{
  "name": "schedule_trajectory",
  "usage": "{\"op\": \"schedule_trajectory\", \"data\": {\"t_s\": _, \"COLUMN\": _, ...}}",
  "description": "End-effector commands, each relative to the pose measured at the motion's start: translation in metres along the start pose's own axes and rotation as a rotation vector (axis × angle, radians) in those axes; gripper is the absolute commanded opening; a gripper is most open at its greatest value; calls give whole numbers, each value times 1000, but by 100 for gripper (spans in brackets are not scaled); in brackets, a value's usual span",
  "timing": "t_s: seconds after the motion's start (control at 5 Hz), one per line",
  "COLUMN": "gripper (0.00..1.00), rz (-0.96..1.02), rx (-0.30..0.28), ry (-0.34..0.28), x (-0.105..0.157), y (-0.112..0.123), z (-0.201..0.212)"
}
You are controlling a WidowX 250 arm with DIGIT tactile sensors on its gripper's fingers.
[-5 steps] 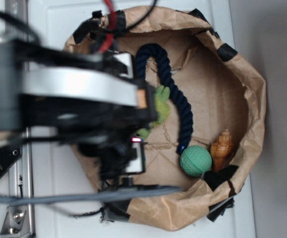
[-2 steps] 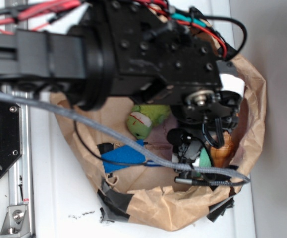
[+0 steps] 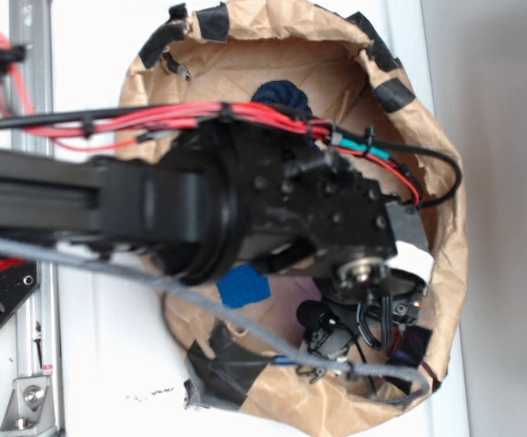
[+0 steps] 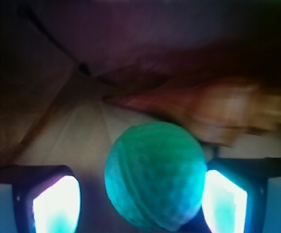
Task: Grab the green ball.
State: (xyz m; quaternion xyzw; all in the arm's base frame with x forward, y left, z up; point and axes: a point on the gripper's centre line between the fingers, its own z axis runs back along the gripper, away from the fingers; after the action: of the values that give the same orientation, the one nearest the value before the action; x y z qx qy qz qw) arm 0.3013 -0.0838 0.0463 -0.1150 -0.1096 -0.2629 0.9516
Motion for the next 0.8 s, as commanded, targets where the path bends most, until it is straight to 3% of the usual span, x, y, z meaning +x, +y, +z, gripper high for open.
{"op": "schedule_trajectory", "data": {"t_s": 0.0, "gripper": 0, "rz": -9, "rx": 56, "ry": 31, "x": -3, "y": -33, "z": -17}}
{"op": "schedule_trajectory", "data": {"t_s": 0.2, "gripper": 0, "rz": 30, "rx": 124, "ry": 8, "x": -3, "y": -26, "z": -10}}
{"op": "schedule_trajectory", "data": {"t_s": 0.6, "gripper": 0, "rz": 210, "rx": 179, "ry": -53, "x": -8, "y": -13, "z": 39}}
